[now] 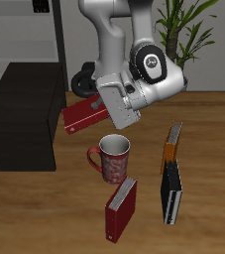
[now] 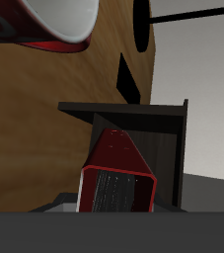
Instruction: Place the left red book in the top region of the shelf
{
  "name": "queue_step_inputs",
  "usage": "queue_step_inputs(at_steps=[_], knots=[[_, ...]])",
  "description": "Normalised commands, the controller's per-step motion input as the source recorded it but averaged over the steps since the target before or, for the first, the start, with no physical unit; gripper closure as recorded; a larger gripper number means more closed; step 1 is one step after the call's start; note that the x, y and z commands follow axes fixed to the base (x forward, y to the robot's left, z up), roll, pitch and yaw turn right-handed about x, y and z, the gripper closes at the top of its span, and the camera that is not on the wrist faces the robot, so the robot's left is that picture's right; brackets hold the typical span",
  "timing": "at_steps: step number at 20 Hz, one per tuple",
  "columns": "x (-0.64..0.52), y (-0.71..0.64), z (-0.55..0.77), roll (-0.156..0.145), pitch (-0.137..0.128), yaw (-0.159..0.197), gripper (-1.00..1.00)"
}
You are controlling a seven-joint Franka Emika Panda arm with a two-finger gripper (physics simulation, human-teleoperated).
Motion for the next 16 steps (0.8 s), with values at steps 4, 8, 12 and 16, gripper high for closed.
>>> queue_step_inputs(at_steps=[4,8,12,16], knots=[[0.04,-0.21,-0.03,-0.03,0.025,-0.018,1.0],[0.1,-0.15,-0.12,-0.019,0.017,0.003,1.0],[0.09,-0.15,-0.11,-0.024,0.017,-0.002,1.0],[0.06,-0.1,-0.06,-0.014,0.017,0.0,1.0]])
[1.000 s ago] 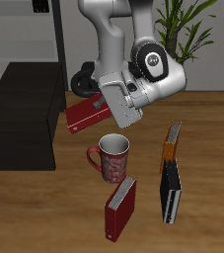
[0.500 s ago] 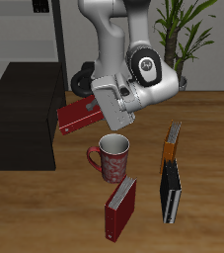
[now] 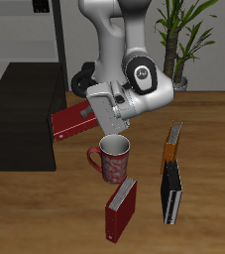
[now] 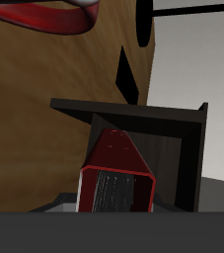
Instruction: Place the left red book in the top region of the shelf
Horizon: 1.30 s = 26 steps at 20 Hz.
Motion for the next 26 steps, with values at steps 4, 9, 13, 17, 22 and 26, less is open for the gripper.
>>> queue_step_inputs(at_steps=[4,9,13,17,22,26], knots=[[0.0,-0.17,-0.11,-0.033,0.035,-0.016,1.0],[-0.05,-0.2,0.01,-0.051,0.013,-0.018,1.0],[0.0,-0.29,0.08,-0.056,0.034,-0.039,1.0],[0.01,-0.27,0.09,-0.039,0.014,-0.018,1.0],[0.08,-0.18,-0.01,-0.028,0.0,-0.008,1.0],[0.03,-0.23,-0.12,-0.045,0.033,-0.005,1.0]])
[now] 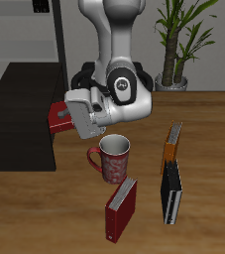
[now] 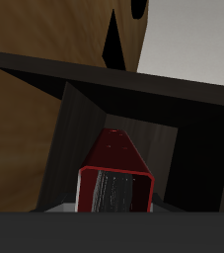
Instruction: Place the left red book in the top region of the shelf
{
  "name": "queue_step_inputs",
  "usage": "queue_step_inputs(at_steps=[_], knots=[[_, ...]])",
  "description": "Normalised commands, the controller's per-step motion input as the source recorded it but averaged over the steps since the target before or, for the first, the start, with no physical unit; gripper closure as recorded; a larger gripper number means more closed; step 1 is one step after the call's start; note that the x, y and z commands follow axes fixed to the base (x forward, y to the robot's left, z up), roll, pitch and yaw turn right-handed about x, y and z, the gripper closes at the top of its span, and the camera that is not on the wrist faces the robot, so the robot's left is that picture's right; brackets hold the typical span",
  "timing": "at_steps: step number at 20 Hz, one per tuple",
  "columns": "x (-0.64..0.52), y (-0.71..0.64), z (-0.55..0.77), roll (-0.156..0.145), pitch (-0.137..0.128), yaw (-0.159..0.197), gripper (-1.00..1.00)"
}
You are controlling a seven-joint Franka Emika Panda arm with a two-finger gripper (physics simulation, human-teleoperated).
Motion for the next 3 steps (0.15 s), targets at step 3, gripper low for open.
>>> queue_step_inputs(at_steps=[3], knots=[[0.14,-0.16,-0.16,-0.023,0.037,0.008,1.0]])
